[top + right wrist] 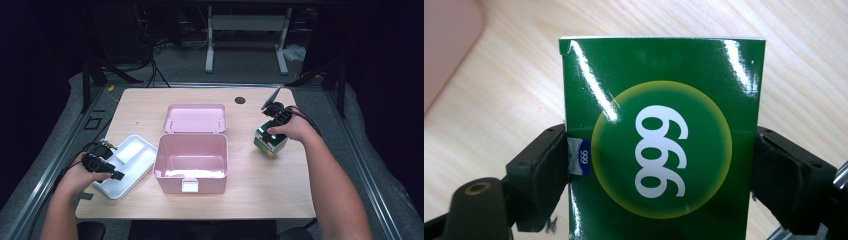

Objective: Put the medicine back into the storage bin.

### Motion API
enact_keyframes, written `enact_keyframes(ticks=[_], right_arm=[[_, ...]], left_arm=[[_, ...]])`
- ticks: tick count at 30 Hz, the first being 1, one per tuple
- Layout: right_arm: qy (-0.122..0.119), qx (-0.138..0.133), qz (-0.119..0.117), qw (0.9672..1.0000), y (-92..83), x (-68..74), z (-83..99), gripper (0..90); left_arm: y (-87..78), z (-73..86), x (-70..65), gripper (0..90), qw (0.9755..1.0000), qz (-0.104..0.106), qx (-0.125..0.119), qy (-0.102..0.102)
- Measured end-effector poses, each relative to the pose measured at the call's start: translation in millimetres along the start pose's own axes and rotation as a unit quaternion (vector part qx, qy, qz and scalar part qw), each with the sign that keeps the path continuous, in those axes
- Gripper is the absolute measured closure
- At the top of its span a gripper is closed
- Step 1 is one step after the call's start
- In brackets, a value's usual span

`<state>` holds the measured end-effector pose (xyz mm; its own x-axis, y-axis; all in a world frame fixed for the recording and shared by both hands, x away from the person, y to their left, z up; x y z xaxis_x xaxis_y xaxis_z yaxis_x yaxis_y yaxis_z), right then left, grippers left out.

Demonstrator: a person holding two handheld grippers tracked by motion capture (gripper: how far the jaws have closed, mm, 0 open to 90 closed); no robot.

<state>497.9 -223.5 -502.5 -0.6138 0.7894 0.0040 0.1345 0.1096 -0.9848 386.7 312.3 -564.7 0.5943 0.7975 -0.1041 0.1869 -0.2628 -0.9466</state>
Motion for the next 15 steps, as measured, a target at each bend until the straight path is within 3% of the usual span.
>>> enact_keyframes(ticks=[4,7,9,11,14,15], right_arm=[[-0.029,-0.004,-0.005,0.9995,-11.9,7.3,0.3,16.0],[-0.087,-0.014,0.001,0.9961,-21.0,13.8,0.2,16.0],[-0.145,-0.02,0.009,0.9892,-26.2,20.3,0.8,15.9],[-0.2,-0.024,0.006,0.9795,-29.4,28.9,2.6,16.0],[-0.251,-0.017,-0.017,0.9677,-32.3,43.2,5.8,15.9],[-0.259,-0.013,-0.018,0.9657,-33.1,45.8,6.4,16.0]], left_arm=[[0.3,0.2,0.5,42.1,1.0,0.0,0.0,-0.002],[1.6,0.0,0.5,42.2,1.0,0.001,0.001,0.0],[1.8,0.2,0.2,42.1,1.0,0.001,0.003,-0.001],[1.9,0.2,0.1,42.1,1.0,0.001,0.002,-0.002],[1.8,0.4,0.4,42.2,1.0,0.002,0.002,-0.002],[1.8,0.6,0.5,42.2,1.0,0.002,0.003,-0.002]])
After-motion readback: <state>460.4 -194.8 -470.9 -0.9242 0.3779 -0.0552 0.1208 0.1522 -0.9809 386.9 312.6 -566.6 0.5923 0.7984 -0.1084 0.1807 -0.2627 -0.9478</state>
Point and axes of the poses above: each handheld gripper's, and its own axes: y roughly forward along the jaws, z roughly out of its underside, x roughly to its left, the point moved 7 cm from there along y, roughly forward along the jaws
